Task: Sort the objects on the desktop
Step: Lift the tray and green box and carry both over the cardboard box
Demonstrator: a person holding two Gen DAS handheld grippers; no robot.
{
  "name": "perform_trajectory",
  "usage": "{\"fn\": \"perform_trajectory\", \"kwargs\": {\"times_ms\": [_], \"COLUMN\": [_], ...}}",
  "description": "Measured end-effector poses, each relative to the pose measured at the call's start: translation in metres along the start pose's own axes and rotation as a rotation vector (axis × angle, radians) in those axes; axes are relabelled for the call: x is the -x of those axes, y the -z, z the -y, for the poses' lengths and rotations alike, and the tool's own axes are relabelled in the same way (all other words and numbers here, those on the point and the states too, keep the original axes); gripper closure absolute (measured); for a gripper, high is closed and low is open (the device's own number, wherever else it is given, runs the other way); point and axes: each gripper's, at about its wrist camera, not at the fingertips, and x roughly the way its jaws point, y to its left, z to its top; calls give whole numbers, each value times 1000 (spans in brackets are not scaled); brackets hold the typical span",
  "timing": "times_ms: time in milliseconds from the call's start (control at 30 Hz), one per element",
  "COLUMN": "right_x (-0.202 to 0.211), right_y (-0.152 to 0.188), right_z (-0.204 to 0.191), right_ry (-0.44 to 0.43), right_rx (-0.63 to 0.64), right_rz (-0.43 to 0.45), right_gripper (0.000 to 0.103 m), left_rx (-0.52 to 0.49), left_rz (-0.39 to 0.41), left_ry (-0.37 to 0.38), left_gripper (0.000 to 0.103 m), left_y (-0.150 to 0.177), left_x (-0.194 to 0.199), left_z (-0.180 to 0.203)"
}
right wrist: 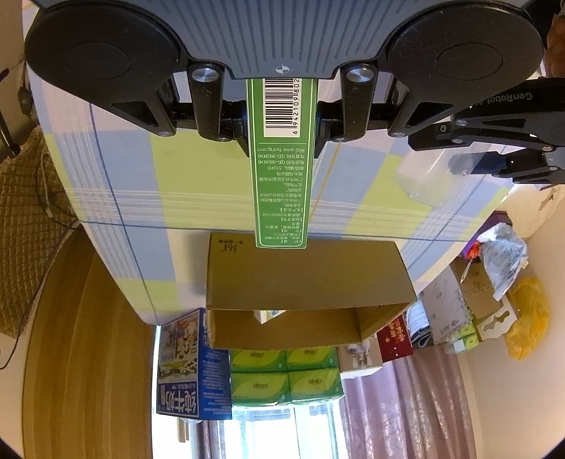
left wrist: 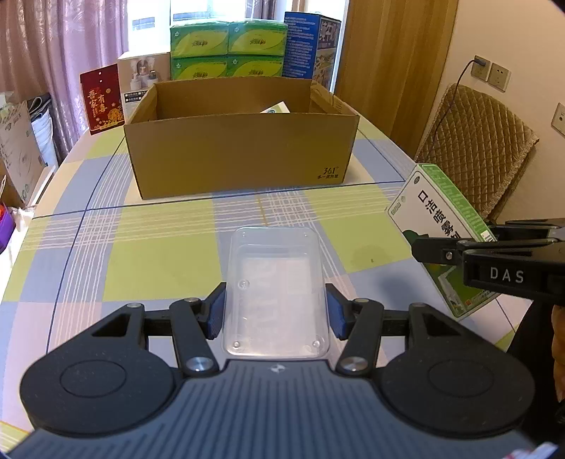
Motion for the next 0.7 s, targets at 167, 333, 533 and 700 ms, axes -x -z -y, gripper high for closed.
{"fn": "perform_trajectory", "kwargs": {"times_ms": [167,333,533,700], "right_x": [4,7,8,8], "right_y": [-3,-9,-14,-21], "right_z": [4,7,8,7], "right_ry": [-1,5,10,9], "right_rx": [-14,-14,-7,1], "right_rz": [0,-8,-11,-8], "right_gripper": [75,75,75,75], "left_rx": [-3,-1,8,14], "left_rz": [-1,0,3,8], "left_ry": [2,2,3,-1], "left_gripper": [52,52,52,52], "left_y": [-3,-5,-12,-17], "left_x": [1,2,5,6], "left_z": [4,5,5,1]}}
